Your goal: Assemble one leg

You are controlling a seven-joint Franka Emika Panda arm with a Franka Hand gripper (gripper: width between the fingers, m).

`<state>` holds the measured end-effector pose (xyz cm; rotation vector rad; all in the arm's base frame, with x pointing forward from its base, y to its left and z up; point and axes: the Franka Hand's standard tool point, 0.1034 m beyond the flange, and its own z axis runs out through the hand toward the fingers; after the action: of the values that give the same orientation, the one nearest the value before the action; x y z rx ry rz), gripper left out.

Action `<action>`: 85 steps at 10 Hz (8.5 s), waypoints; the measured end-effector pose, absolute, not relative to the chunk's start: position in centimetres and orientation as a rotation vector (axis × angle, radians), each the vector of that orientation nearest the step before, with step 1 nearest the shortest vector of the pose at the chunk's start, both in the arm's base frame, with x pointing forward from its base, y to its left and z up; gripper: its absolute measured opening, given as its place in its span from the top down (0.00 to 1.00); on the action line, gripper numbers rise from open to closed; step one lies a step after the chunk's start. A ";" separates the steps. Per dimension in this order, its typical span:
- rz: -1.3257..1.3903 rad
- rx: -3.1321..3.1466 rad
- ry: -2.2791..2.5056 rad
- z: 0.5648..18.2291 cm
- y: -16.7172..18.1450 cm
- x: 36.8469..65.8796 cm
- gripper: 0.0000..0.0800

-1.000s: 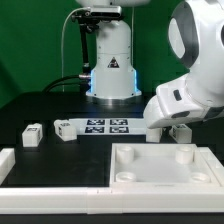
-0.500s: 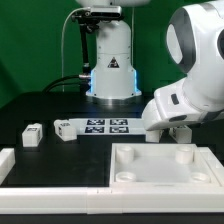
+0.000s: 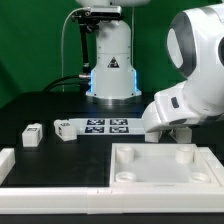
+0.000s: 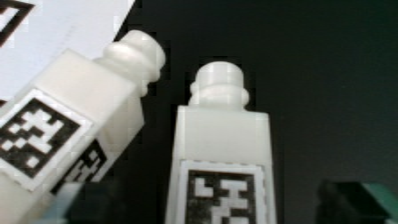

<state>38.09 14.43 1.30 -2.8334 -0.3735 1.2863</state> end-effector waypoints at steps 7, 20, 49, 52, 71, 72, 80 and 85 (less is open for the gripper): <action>1.279 -2.830 -0.384 1.2 14.4 38.1 0.64; 0.537 -3.058 -0.382 10.3 12.0 42.9 0.64; -0.710 -2.925 -0.700 9.2 11.8 60.6 0.64; -0.700 -2.926 -0.696 8.5 11.8 60.5 0.64; -0.853 -2.910 -0.651 6.6 10.3 59.8 0.20; -0.853 -2.910 -0.651 6.6 10.3 59.8 0.20; -0.681 -2.962 -0.486 6.9 9.9 59.5 0.19; 0.044 -3.008 -0.423 7.3 11.5 59.2 0.19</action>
Offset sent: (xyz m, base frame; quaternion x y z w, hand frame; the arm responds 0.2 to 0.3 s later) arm 0.0000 0.0000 0.0000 0.0000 0.0000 0.0000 1.0000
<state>59.19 11.54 7.33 -3.0075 -0.4234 0.0439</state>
